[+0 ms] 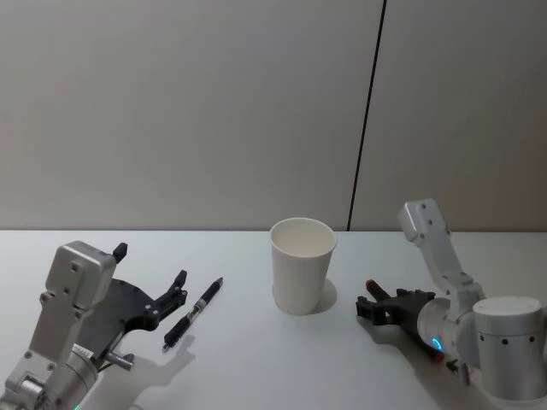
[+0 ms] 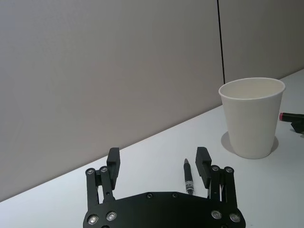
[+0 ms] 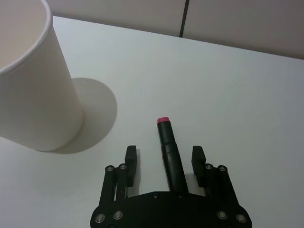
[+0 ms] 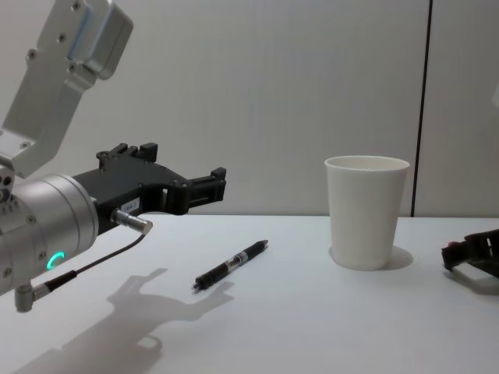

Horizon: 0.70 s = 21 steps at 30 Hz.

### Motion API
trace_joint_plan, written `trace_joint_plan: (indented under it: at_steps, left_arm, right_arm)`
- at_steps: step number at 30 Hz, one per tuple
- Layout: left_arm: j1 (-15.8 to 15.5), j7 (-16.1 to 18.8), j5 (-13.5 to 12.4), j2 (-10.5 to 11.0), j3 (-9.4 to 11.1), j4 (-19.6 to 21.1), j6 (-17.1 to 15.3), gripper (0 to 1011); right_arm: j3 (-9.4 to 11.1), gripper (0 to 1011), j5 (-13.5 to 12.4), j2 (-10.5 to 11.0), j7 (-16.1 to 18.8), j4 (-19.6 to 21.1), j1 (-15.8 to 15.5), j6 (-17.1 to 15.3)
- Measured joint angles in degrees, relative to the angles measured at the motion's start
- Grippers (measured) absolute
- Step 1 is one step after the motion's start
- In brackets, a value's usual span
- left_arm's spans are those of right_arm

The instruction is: Place the pen into the pen holder.

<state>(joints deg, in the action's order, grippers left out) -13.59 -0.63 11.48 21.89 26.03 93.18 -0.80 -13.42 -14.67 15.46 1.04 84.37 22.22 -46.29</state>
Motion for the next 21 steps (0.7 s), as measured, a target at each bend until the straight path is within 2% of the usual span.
trace_joint_plan:
  at_steps: [2, 5, 8, 11, 12, 16, 21]
  left_arm:
    - [0.0, 0.0, 0.0, 0.0, 0.0, 0.0, 0.0, 1002]
    - [0.0, 0.0, 0.0, 0.0, 0.0, 0.0, 0.0, 1002]
    - [0.0, 0.0, 0.0, 0.0, 0.0, 0.0, 0.0, 1002]
    - [0.0, 0.0, 0.0, 0.0, 0.0, 0.0, 0.0, 1002]
    - [0.0, 0.0, 0.0, 0.0, 0.0, 0.0, 0.0, 1002]
    - [0.0, 0.0, 0.0, 0.0, 0.0, 0.0, 0.0, 1002]
    - [0.0, 0.0, 0.0, 0.0, 0.0, 0.0, 0.0, 1002]
  right_arm:
    - [0.0, 676, 0.0, 0.0, 0.0, 0.0, 0.0, 0.0]
    - [0.0, 619, 0.0, 0.0, 0.0, -0.1, 0.0, 0.0]
    - [0.0, 475, 0.0, -0.1, 0.0, -0.1, 0.0, 0.0]
    - [0.1, 415, 0.0, -0.1, 0.0, -0.1, 0.0, 0.0]
    - [0.1, 357, 0.0, -0.1, 0.0, -0.2, 0.0, 0.0]
    - [0.1, 227, 0.1, -0.1, 0.0, -0.2, -0.1, 0.0]
    - [0.1, 196, 0.1, -0.1, 0.0, -0.2, -0.1, 0.0]
